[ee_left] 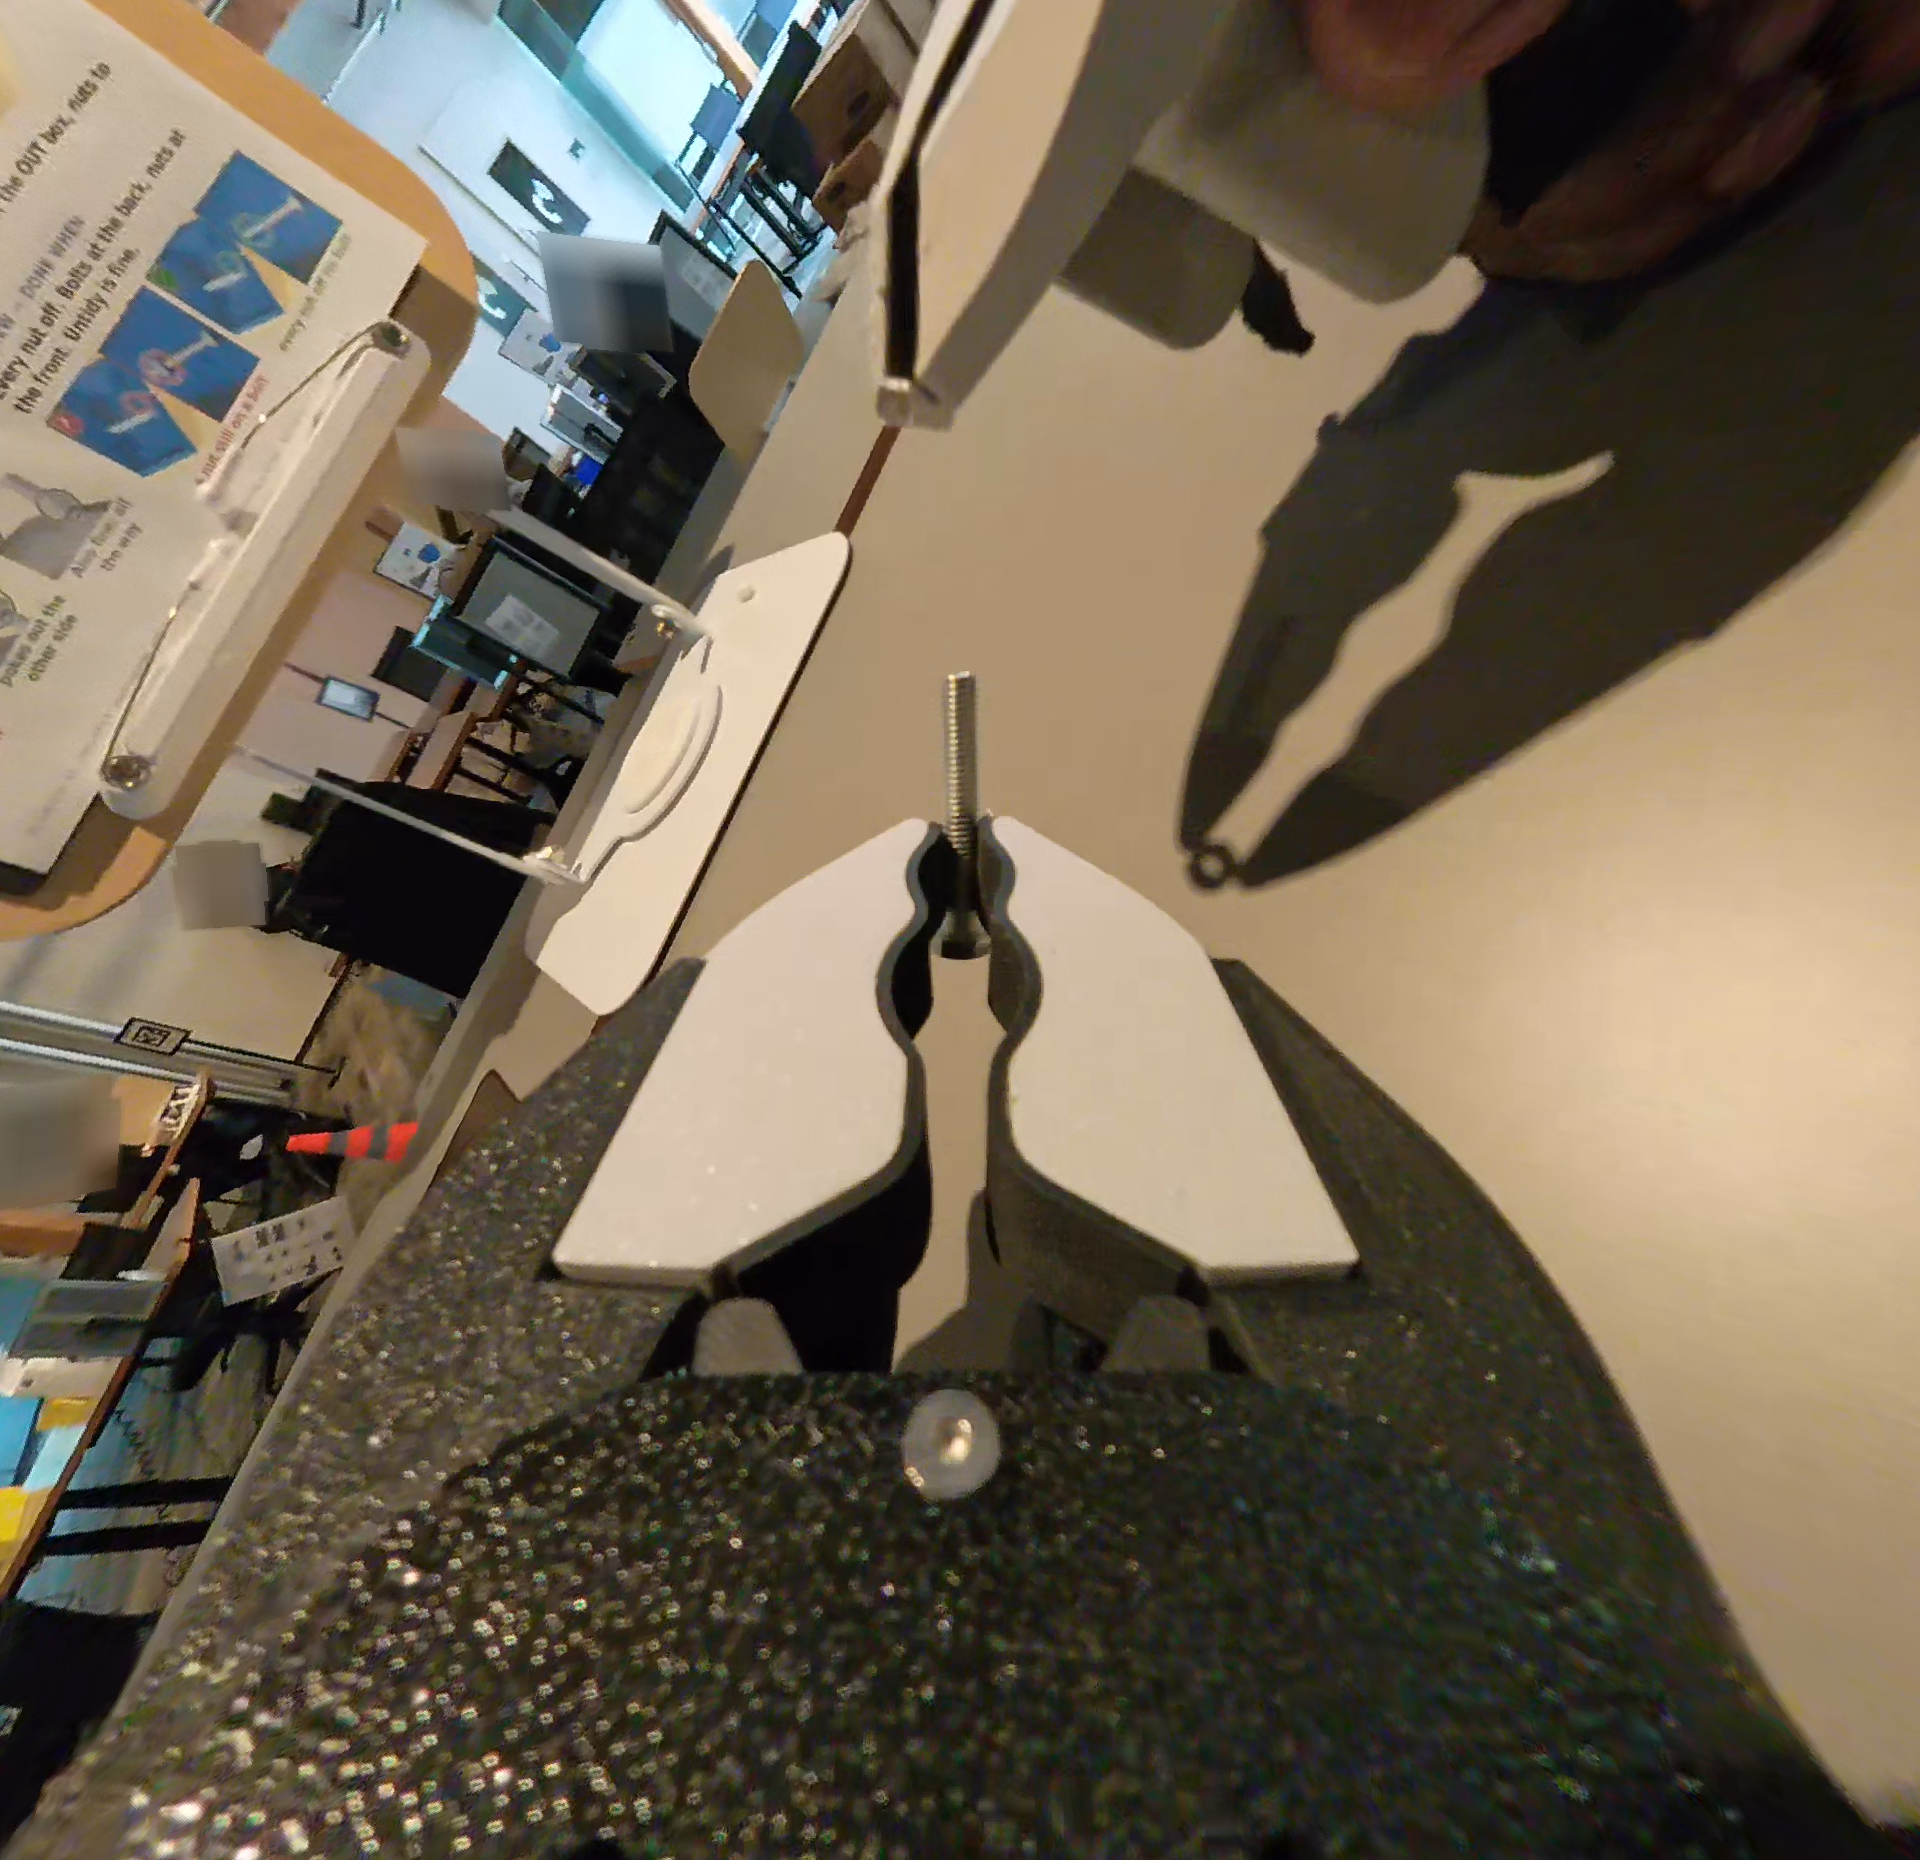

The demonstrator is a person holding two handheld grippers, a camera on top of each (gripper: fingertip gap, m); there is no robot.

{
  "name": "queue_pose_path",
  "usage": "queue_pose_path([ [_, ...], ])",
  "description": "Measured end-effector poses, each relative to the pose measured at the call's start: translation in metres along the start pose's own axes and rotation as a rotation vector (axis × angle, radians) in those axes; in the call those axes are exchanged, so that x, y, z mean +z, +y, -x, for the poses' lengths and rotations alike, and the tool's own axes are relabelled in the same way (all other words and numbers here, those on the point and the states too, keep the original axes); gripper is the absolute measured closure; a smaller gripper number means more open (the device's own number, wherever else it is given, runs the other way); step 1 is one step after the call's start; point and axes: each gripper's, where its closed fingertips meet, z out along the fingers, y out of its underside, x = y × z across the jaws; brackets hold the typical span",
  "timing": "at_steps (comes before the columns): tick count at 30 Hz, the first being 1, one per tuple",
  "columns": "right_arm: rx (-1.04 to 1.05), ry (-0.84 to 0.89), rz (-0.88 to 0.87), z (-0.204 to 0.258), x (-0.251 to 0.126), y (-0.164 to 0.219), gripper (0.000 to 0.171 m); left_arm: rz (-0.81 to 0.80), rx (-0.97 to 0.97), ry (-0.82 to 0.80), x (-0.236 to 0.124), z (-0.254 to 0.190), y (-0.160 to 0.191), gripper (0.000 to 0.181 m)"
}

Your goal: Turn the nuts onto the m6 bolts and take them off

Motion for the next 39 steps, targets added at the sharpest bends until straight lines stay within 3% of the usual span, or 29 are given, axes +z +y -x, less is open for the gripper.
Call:
queue_pose_path([
  [28,-0.099,-0.044,0.103,0.016,0.011,0.018,0.162,-0.084,-0.012,0.033,-0.003,-0.01,-0.017,0.176],
  [35,-0.074,-0.041,0.107,0.016,0.009,0.019,0.162,-0.072,0.063,-0.007,-0.003,-0.007,-0.018,0.176],
  [39,0.043,-0.044,0.07,0.016,0.007,0.013,0.161,-0.085,0.11,-0.06,-0.006,-0.002,-0.024,0.176],
])
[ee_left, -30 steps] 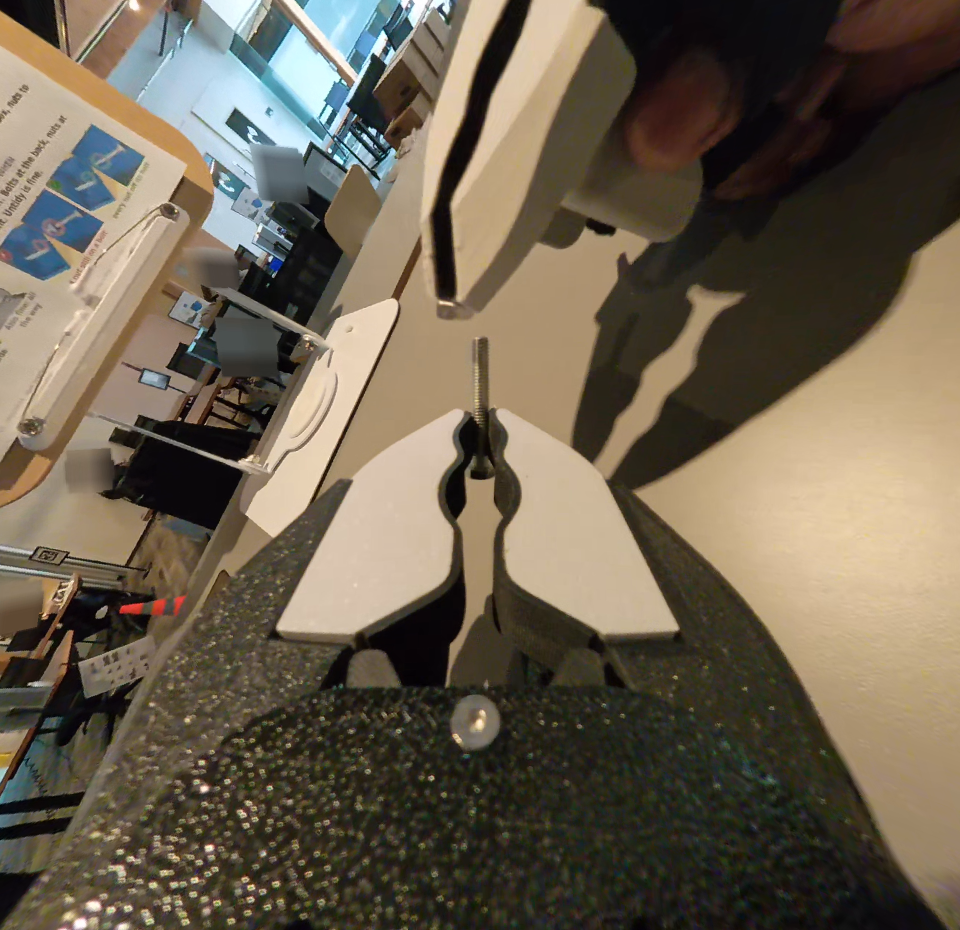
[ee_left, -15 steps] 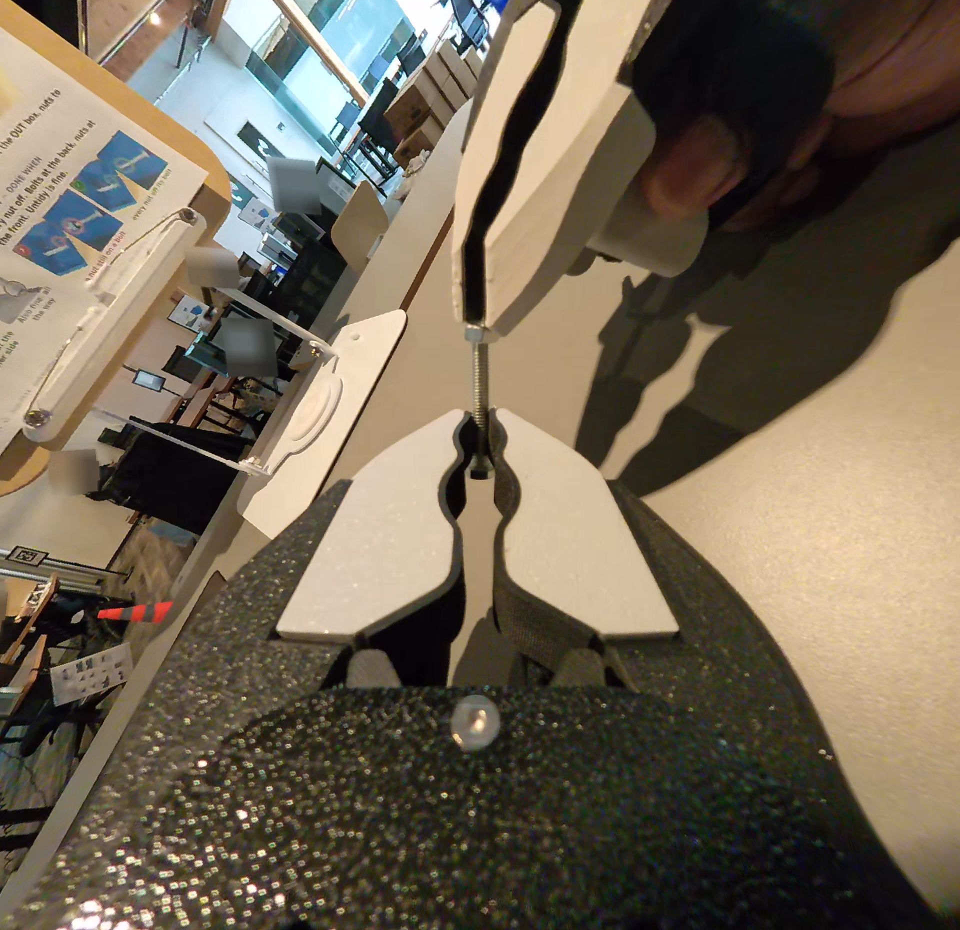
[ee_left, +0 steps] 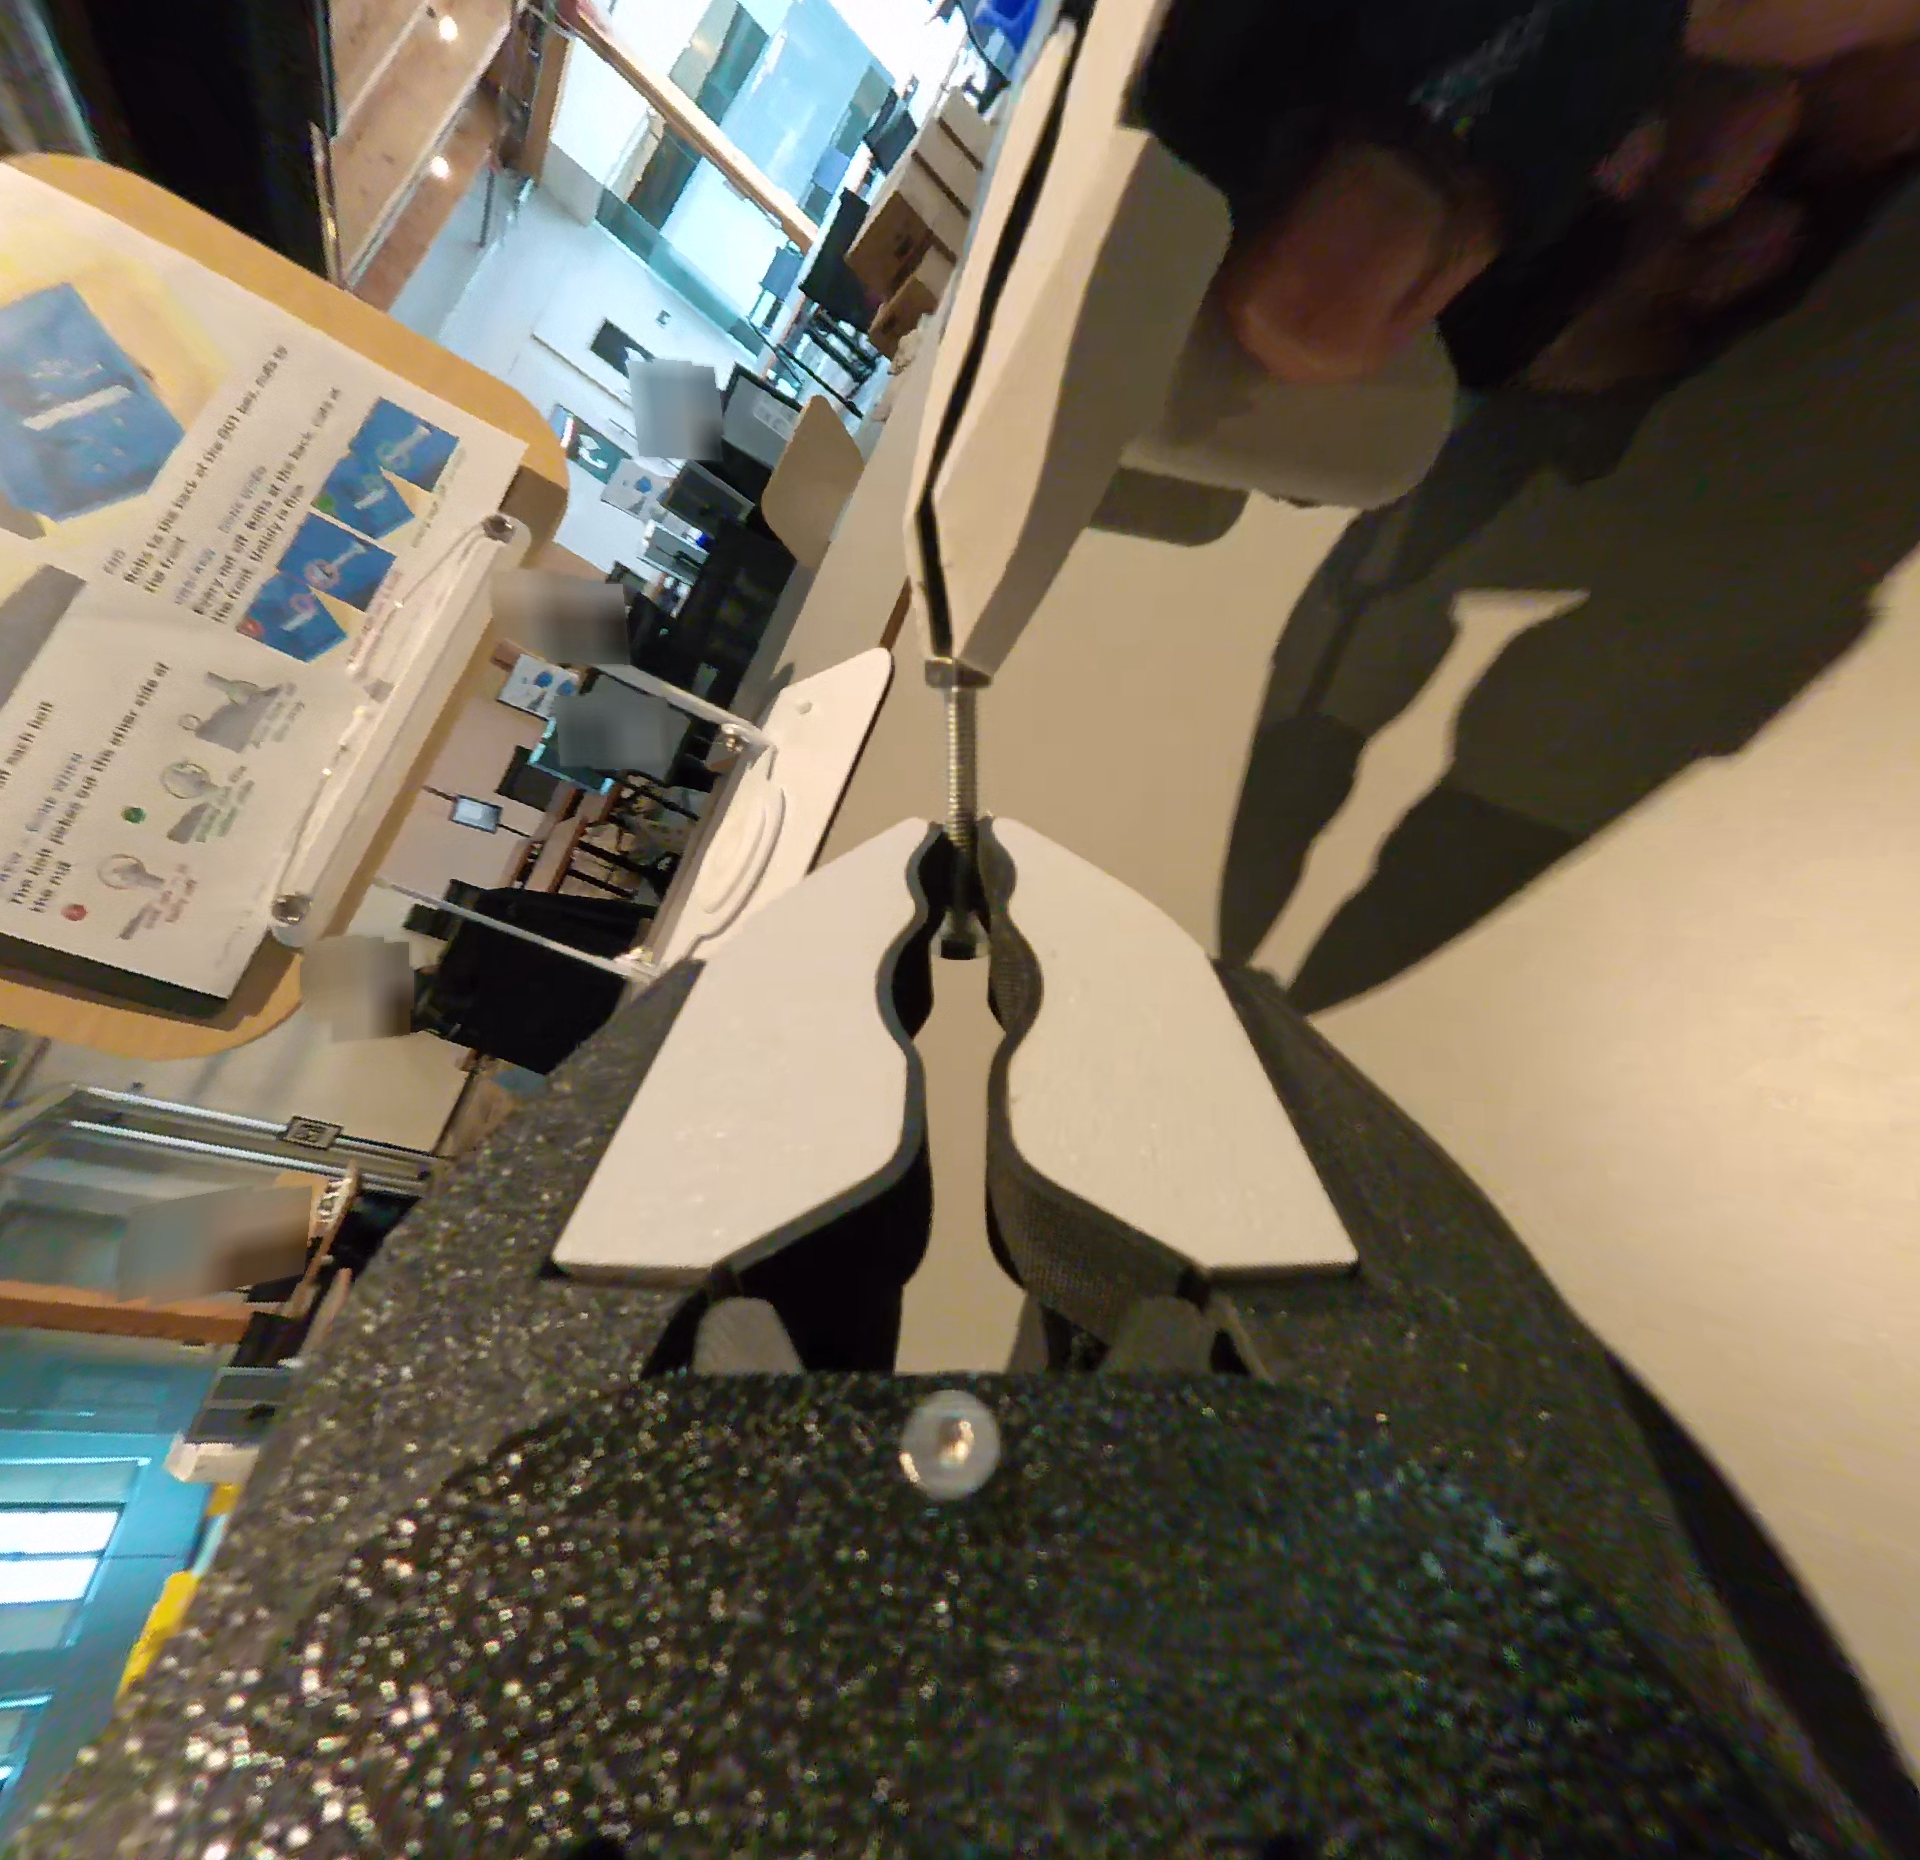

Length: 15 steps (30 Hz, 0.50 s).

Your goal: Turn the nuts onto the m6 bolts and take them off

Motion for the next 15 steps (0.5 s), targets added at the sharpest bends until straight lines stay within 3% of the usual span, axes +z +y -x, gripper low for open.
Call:
queue_pose_path([
  [4,0.097,0.02,-0.013,0.0,0.0,-0.001,0.161,0.014,0.056,-0.034,-0.001,0.003,0.0,0.176],
  [15,0.106,-0.018,-0.061,0.006,-0.003,-0.008,0.163,-0.051,-0.067,0.051,-0.001,-0.007,-0.008,0.176],
])
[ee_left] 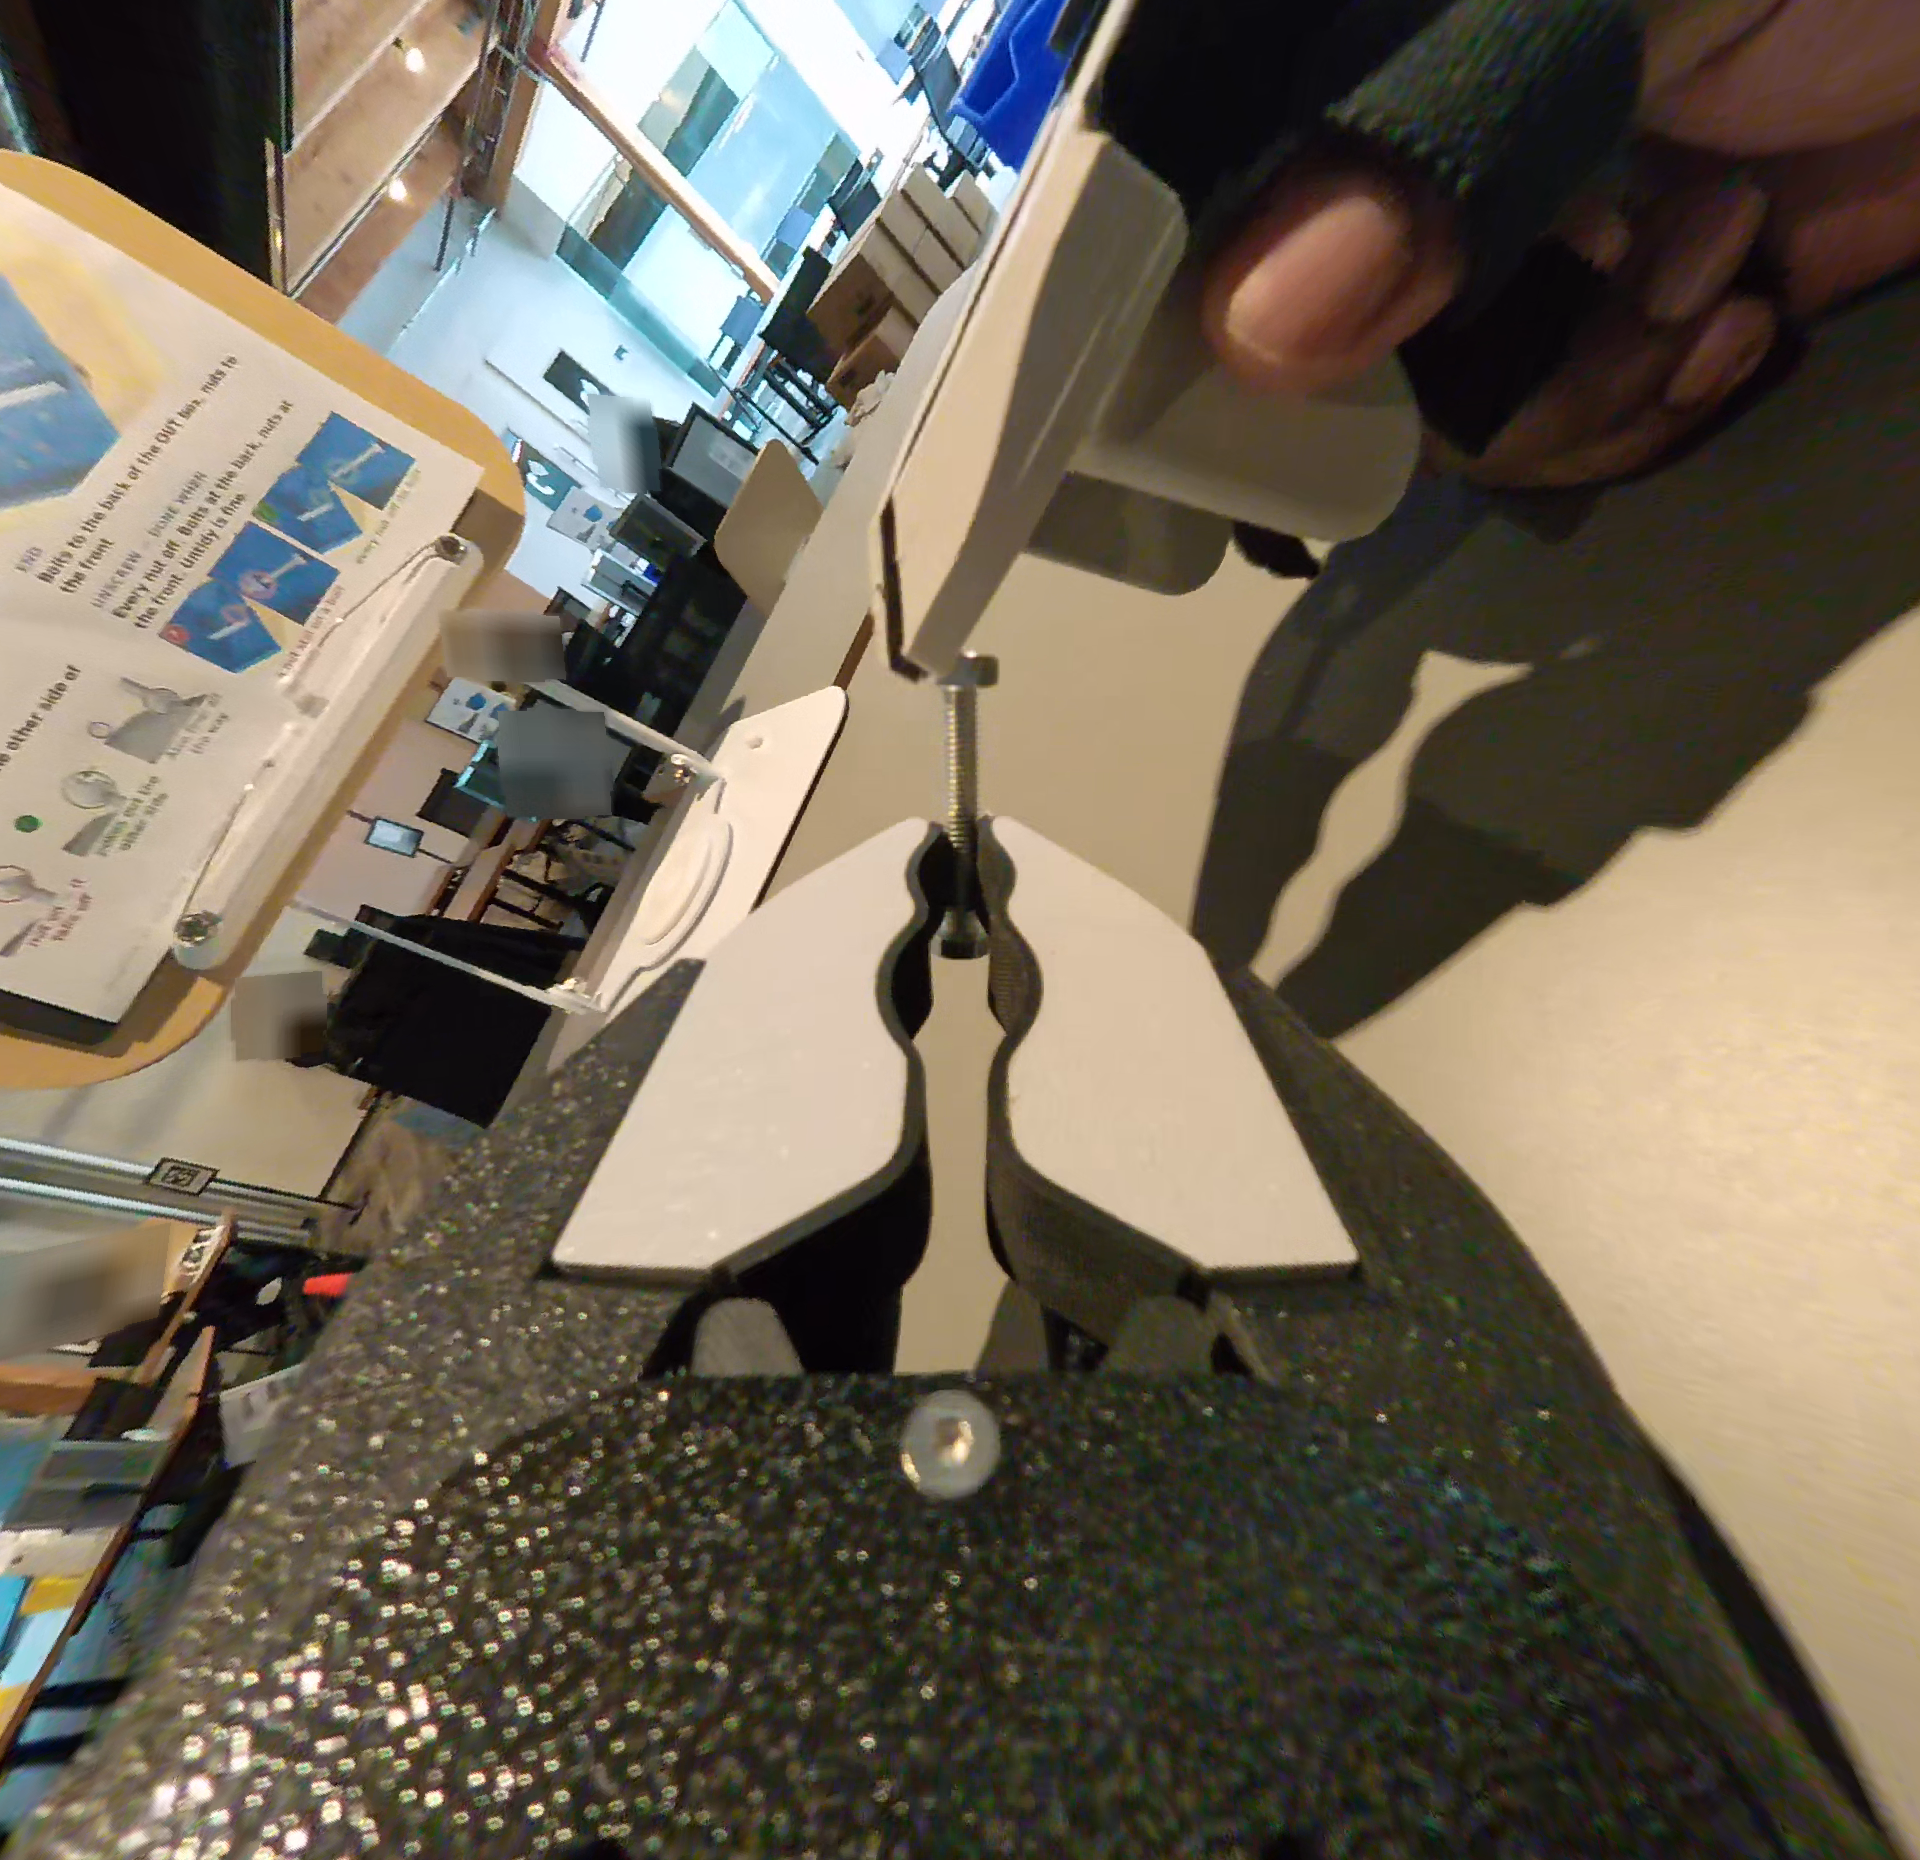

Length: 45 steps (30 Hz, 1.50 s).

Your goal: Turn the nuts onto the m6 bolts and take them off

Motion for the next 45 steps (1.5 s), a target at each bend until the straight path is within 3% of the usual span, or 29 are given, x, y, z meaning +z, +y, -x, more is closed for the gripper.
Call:
queue_pose_path([
  [19,0.022,-0.018,-0.091,-0.002,-0.014,-0.019,0.163,-0.068,-0.156,0.114,0.001,-0.011,-0.01,0.176],
  [24,-0.037,-0.083,-0.115,0.002,-0.022,-0.024,0.161,-0.17,-0.298,0.133,-0.007,-0.002,-0.024,0.176],
  [27,-0.084,-0.17,-0.14,0.015,-0.026,-0.029,0.159,-0.313,-0.452,0.193,-0.017,0.002,-0.046,0.176],
  [35,-0.132,-0.405,-0.153,0.049,-0.034,-0.032,0.153,-0.487,-0.624,0.423,-0.034,-0.008,-0.072,0.176],
  [45,-0.159,-0.534,-0.151,0.079,-0.034,-0.034,0.152,-0.626,-0.715,0.741,-0.061,-0.03,-0.096,0.176],
])
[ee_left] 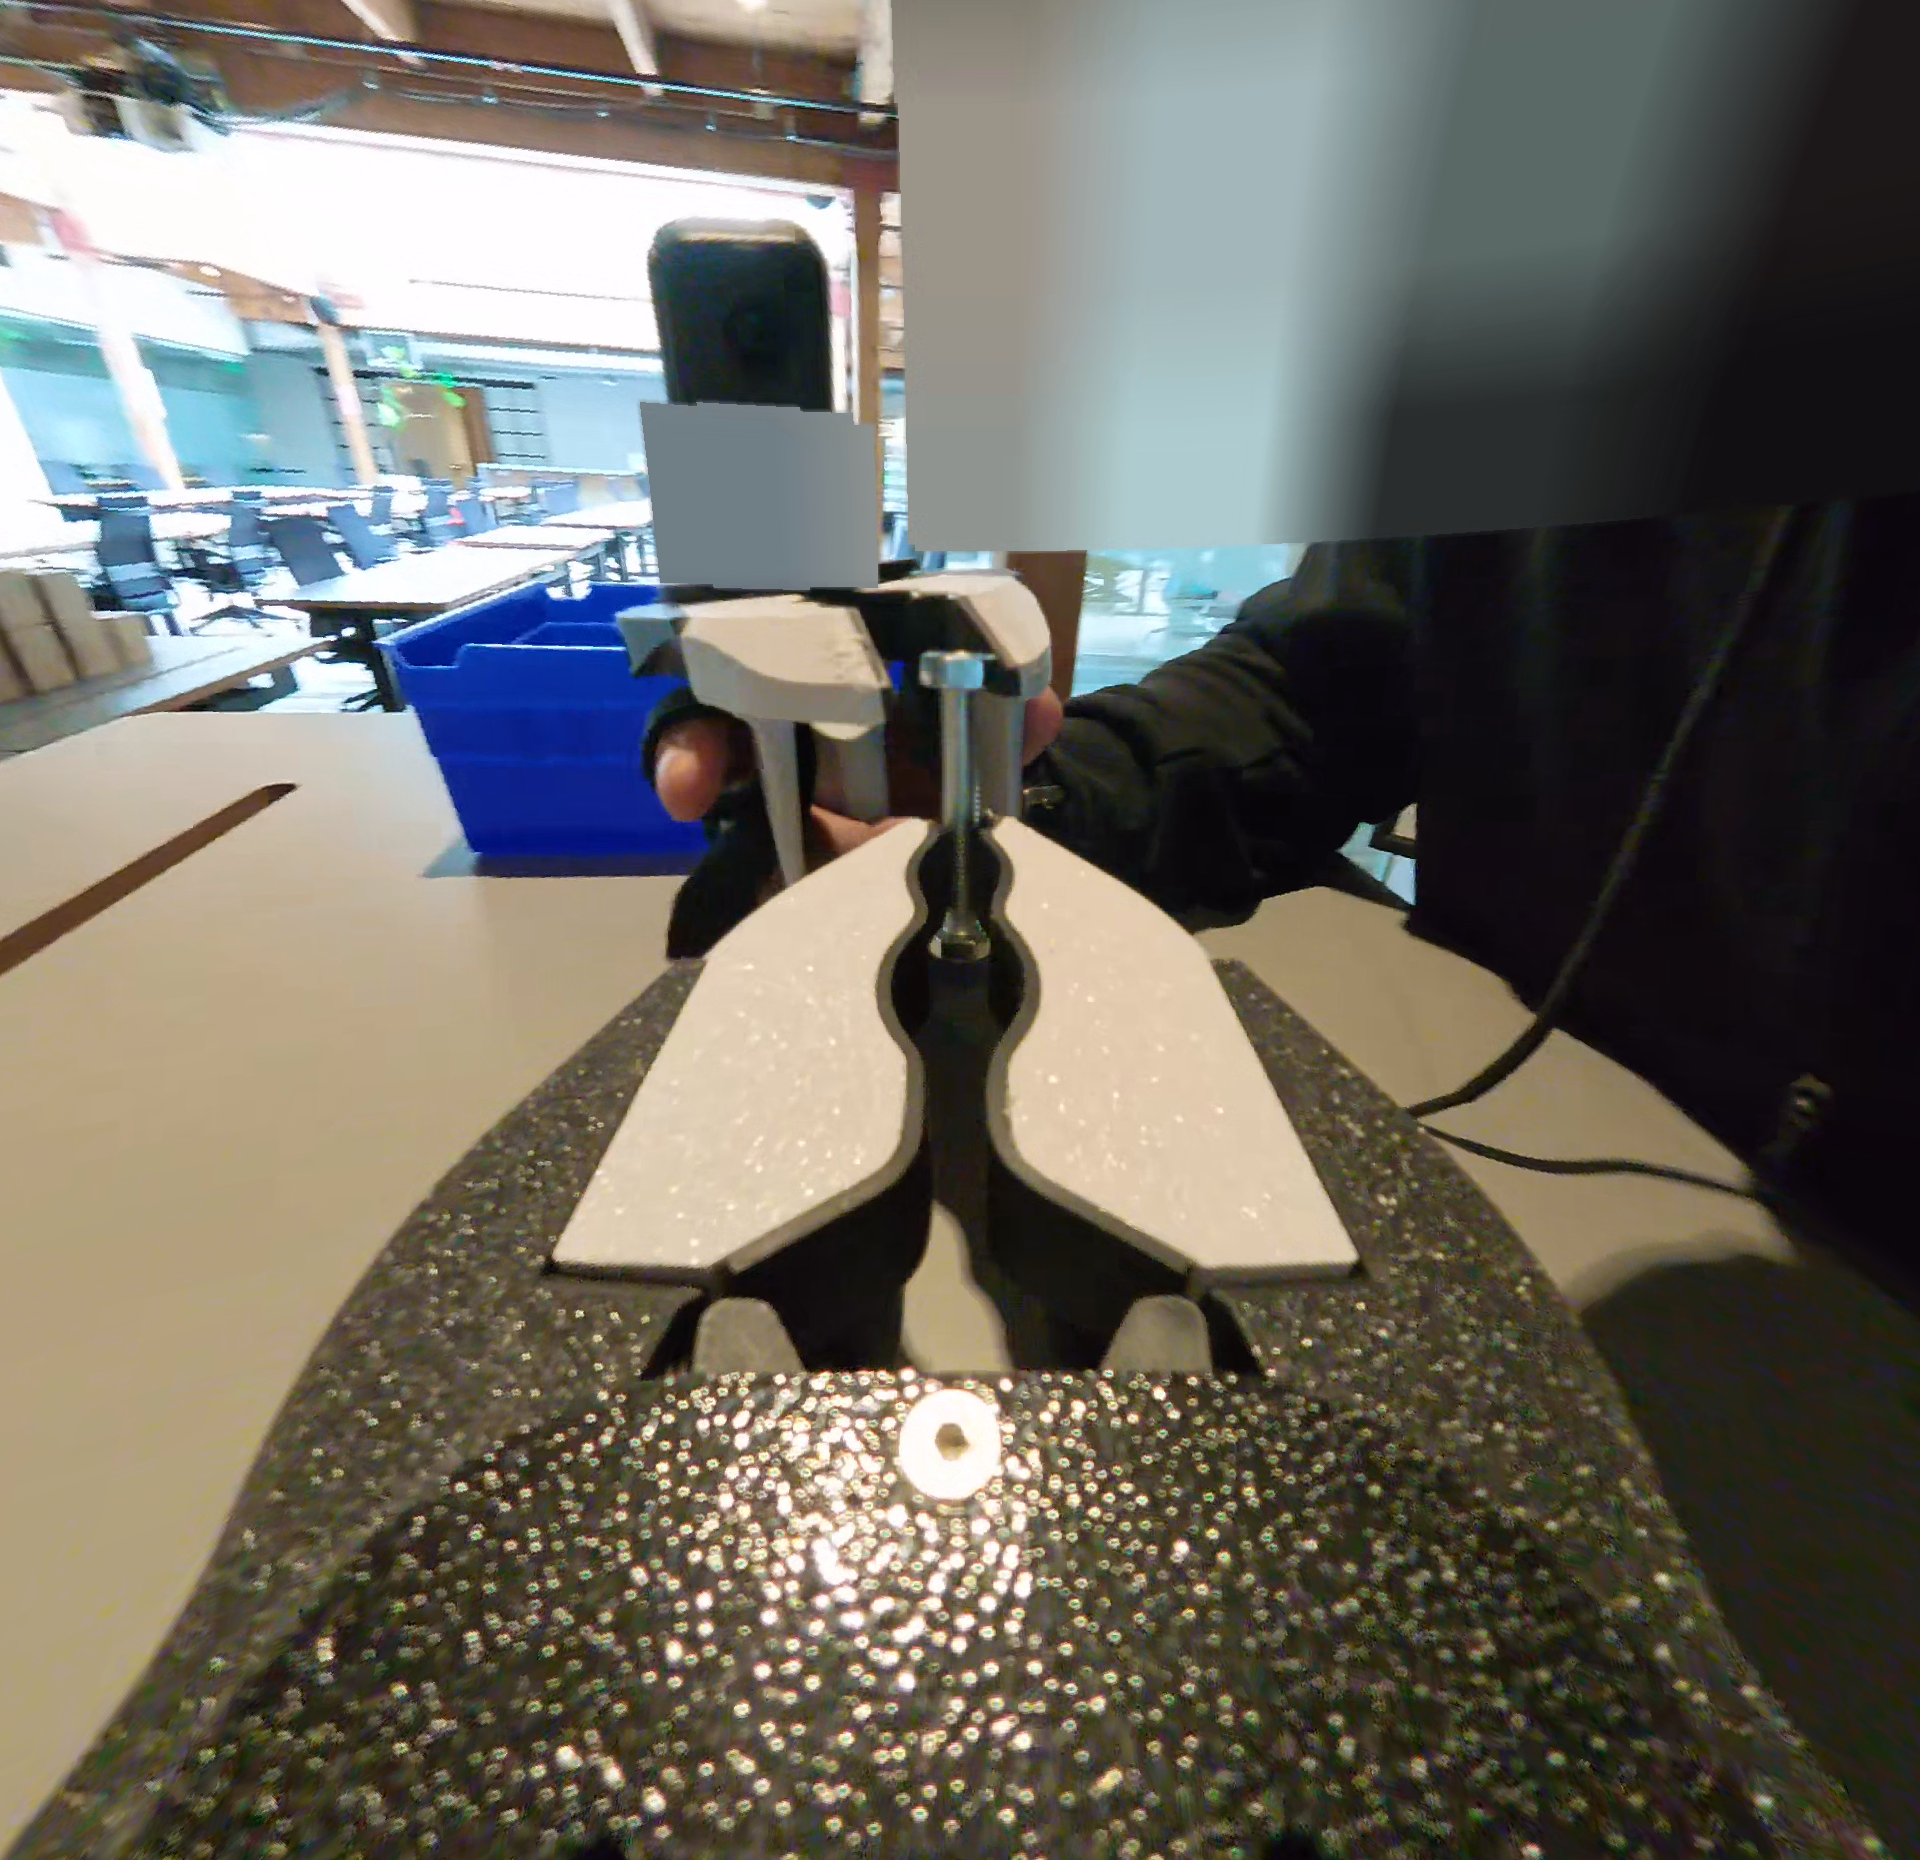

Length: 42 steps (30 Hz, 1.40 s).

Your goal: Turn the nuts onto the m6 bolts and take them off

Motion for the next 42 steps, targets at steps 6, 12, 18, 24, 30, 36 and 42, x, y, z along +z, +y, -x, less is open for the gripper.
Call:
queue_pose_path([
  [6,-0.003,-0.028,0.007,0.008,0.007,-0.001,0.154,0.013,-0.007,0.033,0.002,-0.006,0.002,0.176],
  [12,-0.008,0.023,0.022,0.003,0.01,0.001,0.161,0.023,0.006,0.001,0.003,-0.003,0.003,0.176],
  [18,-0.025,0.11,0.007,-0.005,0.009,-0.001,0.161,0.006,0.036,-0.075,0.002,0.006,0.0,0.176],
  [24,-0.035,0.138,-0.033,-0.007,0.01,-0.003,0.161,-0.015,0.039,-0.083,0.001,0.008,-0.002,0.176],
  [30,-0.046,0.132,-0.08,-0.004,0.011,-0.007,0.161,-0.054,0.02,-0.06,0.003,0.004,-0.007,0.176],
  [36,-0.048,0.115,-0.108,-0.002,0.01,-0.009,0.161,-0.091,-0.002,-0.035,0.003,0.001,-0.011,0.176],
  [42,-0.053,0.102,-0.08,-0.002,0.008,-0.008,0.152,-0.049,0.031,-0.07,0.001,0.006,-0.007,0.176],
])
